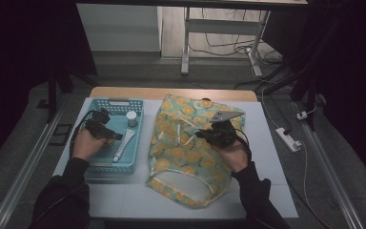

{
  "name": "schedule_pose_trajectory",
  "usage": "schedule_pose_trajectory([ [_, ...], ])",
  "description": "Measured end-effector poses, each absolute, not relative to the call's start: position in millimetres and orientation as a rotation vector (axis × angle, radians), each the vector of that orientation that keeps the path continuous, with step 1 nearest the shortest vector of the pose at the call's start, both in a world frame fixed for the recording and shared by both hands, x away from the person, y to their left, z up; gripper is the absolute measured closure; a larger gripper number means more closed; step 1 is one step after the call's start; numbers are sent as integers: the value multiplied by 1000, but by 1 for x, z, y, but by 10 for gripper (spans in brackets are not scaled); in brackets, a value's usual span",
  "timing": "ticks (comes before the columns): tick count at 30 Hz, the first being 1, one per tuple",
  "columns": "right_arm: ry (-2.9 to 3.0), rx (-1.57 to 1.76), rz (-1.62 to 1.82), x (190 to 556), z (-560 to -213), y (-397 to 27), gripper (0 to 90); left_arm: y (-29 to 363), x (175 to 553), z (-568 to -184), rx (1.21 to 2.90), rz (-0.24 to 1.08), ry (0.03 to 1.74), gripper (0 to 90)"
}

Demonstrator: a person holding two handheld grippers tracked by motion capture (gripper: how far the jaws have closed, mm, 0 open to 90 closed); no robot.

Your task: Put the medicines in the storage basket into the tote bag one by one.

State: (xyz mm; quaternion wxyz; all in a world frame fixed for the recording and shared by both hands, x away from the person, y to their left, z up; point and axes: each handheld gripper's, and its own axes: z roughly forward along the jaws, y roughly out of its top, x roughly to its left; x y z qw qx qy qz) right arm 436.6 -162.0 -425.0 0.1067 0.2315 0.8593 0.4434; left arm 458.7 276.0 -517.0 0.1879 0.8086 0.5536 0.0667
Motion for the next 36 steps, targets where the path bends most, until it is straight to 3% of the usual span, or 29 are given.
schedule_pose_trajectory([
  [8, 2534, 679, 1305, 436, -425, -162, 900, 273, 458, -519, 2288, 126, 1670, 7],
  [13, 2536, 678, 1304, 436, -426, -161, 900, 272, 454, -517, 2300, 122, 1755, 85],
  [16, 2537, 676, 1301, 436, -426, -161, 900, 274, 451, -517, 2302, 116, 1772, 194],
  [19, 2539, 673, 1299, 436, -426, -160, 900, 274, 451, -516, 2302, 110, 1787, 199],
  [36, 2524, 668, 1320, 436, -425, -162, 900, 281, 434, -492, 2160, 193, 1613, 203],
])
